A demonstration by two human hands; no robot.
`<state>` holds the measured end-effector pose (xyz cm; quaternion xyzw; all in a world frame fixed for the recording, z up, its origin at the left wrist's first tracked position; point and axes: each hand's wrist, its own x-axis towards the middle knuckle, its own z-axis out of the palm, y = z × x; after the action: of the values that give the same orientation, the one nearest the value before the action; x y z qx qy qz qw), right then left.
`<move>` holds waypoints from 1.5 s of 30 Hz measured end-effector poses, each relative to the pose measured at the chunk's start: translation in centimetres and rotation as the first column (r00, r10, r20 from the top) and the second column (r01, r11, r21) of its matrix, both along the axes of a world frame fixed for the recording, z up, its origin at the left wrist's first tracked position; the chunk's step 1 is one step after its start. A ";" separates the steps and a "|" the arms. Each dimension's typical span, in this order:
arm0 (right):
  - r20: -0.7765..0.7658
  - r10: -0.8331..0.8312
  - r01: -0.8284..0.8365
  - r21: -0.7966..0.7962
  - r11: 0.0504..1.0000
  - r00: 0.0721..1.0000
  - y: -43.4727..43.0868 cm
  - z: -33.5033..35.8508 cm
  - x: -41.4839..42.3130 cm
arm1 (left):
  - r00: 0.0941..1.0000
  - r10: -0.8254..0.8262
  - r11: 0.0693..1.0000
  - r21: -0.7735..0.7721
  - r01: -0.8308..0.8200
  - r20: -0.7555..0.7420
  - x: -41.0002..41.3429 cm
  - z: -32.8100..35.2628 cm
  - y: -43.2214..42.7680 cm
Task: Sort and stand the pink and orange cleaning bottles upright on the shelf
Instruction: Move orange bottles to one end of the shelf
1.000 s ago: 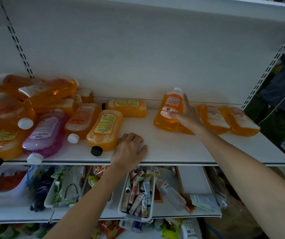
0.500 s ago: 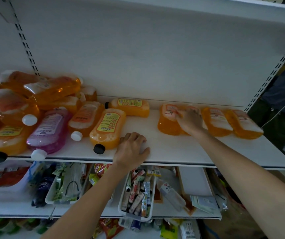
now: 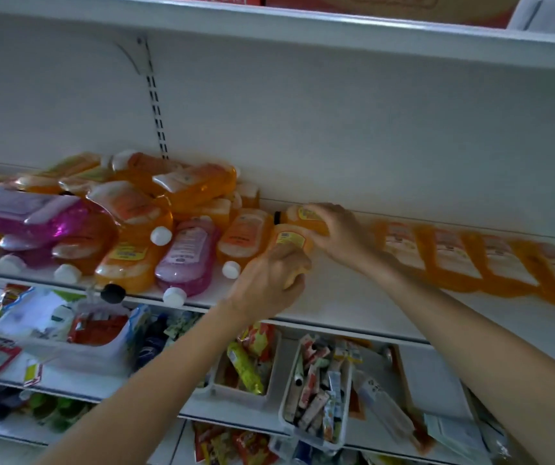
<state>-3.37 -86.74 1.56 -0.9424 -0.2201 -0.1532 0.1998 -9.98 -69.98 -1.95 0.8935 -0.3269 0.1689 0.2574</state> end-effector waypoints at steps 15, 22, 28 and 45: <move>-0.189 0.176 -0.246 -0.465 0.850 0.966 11.3 -2.7 2.2 | 0.939 0.344 0.936 0.072 -0.345 0.030 3.8 -1.4 12.6; -0.191 0.236 -0.227 0.069 0.971 0.953 10.0 -1.2 1.2 | 0.933 0.360 0.932 0.035 -0.360 0.008 4.0 -0.9 12.5; -0.251 0.227 0.000 0.670 0.742 0.941 8.5 3.7 -0.6 | 0.919 0.345 0.924 -0.105 -0.369 -0.192 4.7 -0.1 11.7; -0.118 -0.341 0.276 0.843 0.462 0.933 1.2 4.8 -4.5 | 0.748 -0.416 0.661 -0.737 -0.143 -0.518 2.4 1.9 0.2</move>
<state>-7.89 -85.52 6.33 -0.7427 0.0497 -0.3056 0.5938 -7.59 -69.80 -0.02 0.6814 -0.1907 -0.0554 0.7045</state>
